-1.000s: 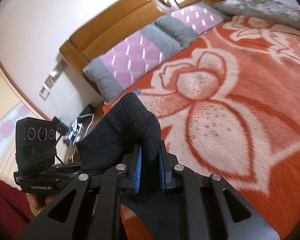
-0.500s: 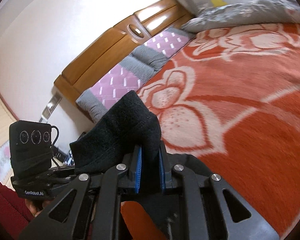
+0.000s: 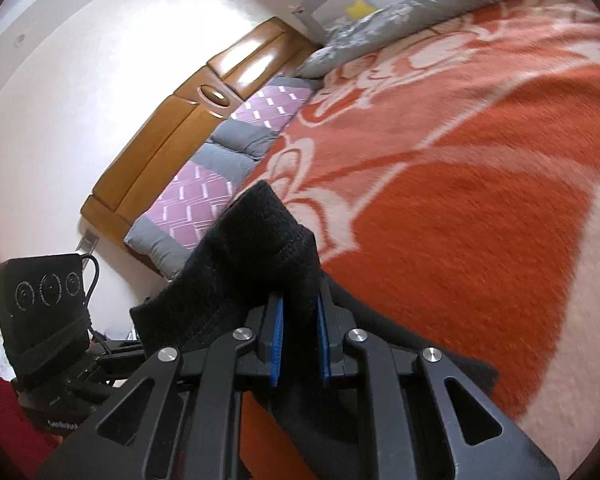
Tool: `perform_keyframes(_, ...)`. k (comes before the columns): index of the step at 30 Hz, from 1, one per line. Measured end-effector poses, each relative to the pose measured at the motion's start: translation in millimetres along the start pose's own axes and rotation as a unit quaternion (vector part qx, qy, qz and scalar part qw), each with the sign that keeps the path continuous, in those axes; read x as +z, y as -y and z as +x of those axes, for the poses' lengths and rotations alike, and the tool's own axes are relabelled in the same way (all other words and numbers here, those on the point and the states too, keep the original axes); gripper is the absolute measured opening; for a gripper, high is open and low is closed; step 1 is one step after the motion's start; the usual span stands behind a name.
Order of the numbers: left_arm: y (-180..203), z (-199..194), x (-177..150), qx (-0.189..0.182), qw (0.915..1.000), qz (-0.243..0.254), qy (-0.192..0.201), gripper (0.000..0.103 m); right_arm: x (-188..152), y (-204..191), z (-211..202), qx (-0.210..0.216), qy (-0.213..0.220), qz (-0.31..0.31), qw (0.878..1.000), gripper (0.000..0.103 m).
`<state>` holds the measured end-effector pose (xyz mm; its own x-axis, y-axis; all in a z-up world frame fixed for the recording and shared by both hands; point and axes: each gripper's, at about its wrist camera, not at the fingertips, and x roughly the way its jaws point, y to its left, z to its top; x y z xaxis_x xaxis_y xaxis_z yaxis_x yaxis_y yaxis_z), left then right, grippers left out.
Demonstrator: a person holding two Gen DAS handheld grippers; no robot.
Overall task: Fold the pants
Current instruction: 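Fold the pants over with both grippers and open them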
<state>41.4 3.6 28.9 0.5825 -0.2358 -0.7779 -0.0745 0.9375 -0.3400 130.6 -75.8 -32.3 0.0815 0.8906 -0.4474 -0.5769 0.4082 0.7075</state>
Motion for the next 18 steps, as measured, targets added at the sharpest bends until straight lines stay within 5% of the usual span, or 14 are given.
perform_keyframes(8, 23, 29, -13, -0.005, 0.9989, 0.04, -0.024, 0.022, -17, 22, -19, -0.054, 0.004, 0.027, 0.998, 0.021)
perform_keyframes(15, 27, 41, -34, -0.038, 0.9966, 0.053, -0.05, 0.052, -37, 27, -40, -0.13, 0.013, 0.04, 0.991, 0.022)
perform_keyframes(17, 26, 38, -36, -0.049, 0.9961, 0.054, -0.05, 0.054, -41, 25, -50, -0.173, 0.022, 0.042, 0.984, 0.035)
perform_keyframes(18, 24, 36, -37, -0.054, 0.9958, 0.053, -0.051, 0.054, -44, 25, -56, -0.192, 0.029, 0.046, 0.98, 0.05)
